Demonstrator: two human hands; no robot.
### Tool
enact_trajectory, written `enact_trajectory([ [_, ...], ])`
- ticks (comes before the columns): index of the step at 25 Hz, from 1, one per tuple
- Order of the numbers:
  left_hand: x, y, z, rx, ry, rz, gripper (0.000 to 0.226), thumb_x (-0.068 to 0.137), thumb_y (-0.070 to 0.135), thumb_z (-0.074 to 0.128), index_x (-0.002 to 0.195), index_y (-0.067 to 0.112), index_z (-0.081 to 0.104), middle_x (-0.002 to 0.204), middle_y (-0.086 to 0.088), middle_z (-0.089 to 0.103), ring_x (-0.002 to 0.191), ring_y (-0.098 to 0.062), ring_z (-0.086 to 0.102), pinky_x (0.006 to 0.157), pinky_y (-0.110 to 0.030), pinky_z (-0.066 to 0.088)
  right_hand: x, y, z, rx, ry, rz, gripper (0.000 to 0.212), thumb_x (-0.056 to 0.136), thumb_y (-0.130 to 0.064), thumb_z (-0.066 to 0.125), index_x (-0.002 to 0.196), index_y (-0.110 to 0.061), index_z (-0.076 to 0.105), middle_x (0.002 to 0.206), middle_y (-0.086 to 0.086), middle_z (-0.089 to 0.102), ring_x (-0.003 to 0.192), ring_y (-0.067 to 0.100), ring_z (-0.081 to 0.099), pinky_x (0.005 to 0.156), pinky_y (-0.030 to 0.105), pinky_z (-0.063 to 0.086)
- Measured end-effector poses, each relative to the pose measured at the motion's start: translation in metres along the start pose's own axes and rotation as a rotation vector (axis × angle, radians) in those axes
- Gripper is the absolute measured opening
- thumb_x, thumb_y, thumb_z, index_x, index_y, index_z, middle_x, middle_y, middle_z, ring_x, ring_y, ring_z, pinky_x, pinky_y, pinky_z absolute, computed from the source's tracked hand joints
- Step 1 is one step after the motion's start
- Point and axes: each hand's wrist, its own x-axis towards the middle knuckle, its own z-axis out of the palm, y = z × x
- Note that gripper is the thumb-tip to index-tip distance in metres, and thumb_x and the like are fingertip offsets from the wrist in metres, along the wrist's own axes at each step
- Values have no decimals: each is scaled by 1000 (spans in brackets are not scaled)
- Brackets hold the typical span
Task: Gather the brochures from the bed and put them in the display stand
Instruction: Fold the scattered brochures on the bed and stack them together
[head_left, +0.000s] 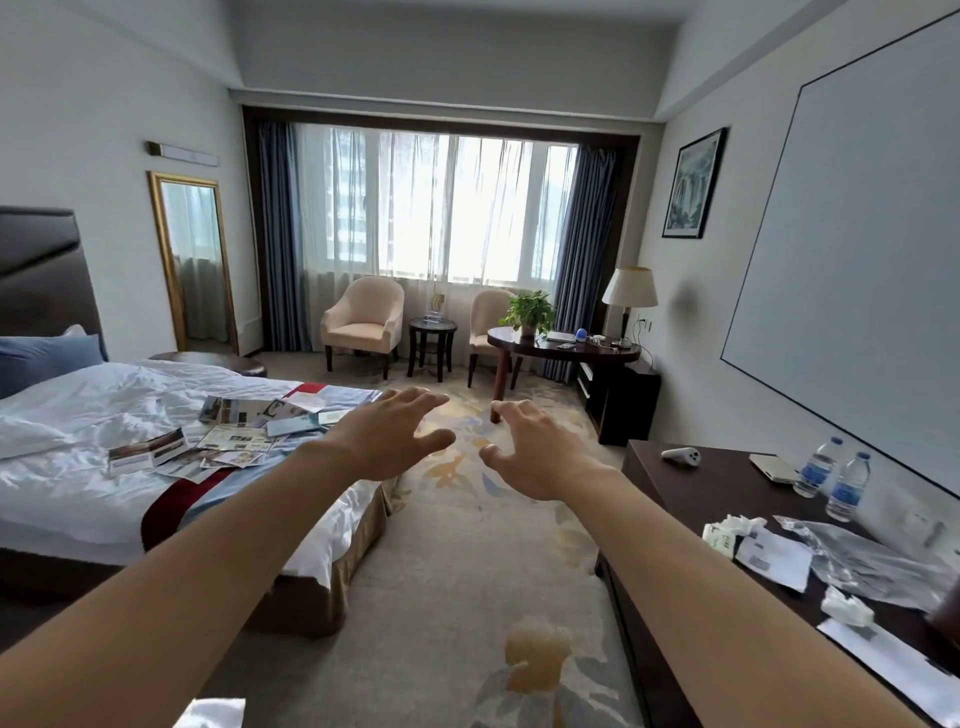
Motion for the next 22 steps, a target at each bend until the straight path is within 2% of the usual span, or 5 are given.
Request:
enact_trajectory([
  [7, 98, -53, 29, -45, -2, -7, 71, 93, 68, 40, 154, 36, 22, 160, 6, 29, 146, -20, 26, 112, -49, 35, 104, 33, 15, -12, -5, 9, 70, 97, -54, 52, 156, -27, 27, 162, 1, 29, 146, 27, 32, 112, 45, 33],
  [14, 213, -86, 72, -53, -17, -13, 69, 94, 66, 40, 153, 34, 27, 160, 6, 30, 146, -18, 26, 113, -46, 33, 217, 97, 38, 0, -17, -6, 71, 97, -55, 52, 156, -27, 26, 162, -1, 28, 147, 25, 30, 111, 44, 34],
  [22, 323, -123, 90, -24, -30, -52, 69, 94, 64, 42, 153, 32, 28, 160, 6, 29, 146, -18, 27, 113, -43, 31, 342, 154, 47, 28, -16, -50, 71, 96, -54, 52, 156, -27, 26, 160, 0, 31, 145, 25, 32, 111, 48, 38],
])
